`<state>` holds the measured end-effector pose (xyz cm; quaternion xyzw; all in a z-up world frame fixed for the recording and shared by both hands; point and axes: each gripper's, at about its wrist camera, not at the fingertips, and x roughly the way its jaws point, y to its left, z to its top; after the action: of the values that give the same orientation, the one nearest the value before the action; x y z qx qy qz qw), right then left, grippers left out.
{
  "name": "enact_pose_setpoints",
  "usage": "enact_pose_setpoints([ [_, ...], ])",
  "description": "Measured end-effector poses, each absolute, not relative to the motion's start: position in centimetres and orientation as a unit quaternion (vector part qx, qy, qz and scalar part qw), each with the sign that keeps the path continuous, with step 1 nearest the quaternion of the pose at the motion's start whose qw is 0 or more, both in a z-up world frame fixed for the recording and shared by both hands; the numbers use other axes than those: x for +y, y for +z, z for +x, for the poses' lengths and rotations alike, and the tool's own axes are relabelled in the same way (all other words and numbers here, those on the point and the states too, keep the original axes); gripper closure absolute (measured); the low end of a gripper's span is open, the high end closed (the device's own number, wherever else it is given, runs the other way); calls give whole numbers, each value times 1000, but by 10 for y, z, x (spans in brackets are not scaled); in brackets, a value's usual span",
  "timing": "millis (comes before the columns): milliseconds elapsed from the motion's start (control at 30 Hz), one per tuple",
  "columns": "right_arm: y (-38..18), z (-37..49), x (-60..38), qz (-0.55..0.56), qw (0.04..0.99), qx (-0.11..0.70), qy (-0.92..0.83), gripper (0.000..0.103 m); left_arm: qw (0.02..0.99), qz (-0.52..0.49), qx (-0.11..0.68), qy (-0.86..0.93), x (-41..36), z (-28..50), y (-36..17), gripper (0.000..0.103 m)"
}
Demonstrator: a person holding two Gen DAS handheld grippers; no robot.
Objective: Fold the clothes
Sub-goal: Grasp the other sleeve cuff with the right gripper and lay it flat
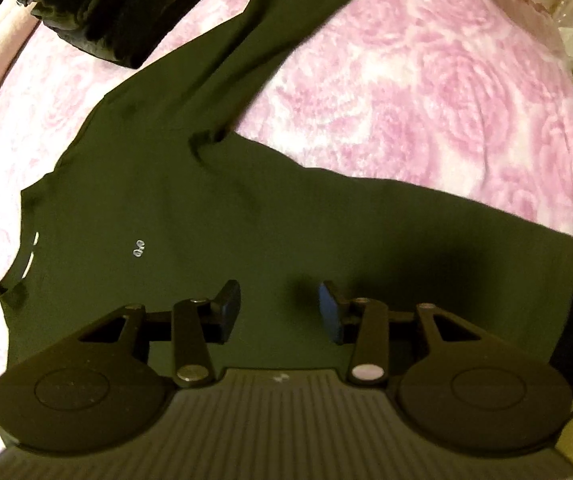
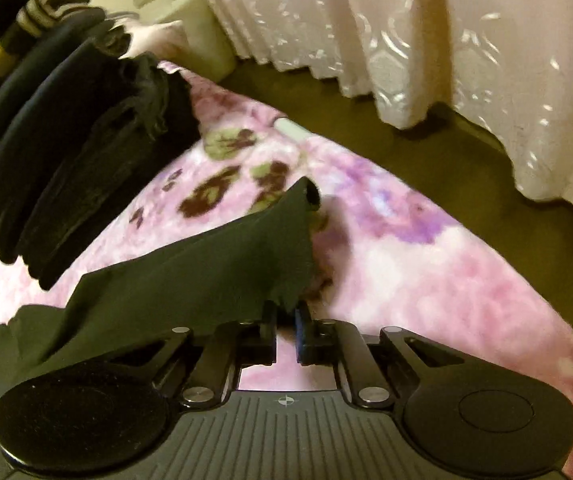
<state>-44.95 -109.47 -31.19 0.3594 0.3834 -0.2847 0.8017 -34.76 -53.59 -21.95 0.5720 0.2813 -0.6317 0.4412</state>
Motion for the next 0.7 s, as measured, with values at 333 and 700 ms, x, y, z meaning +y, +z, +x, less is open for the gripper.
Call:
enact_pose_setpoints([
  [333, -307, -483, -1057, 295, 784, 447, -315, 64, 464, 559, 291, -623, -535, -342, -219, 64],
  [700, -301, -488, -993, 247, 741, 518, -350, 56, 514, 547, 343, -565, -460, -304, -217, 63],
])
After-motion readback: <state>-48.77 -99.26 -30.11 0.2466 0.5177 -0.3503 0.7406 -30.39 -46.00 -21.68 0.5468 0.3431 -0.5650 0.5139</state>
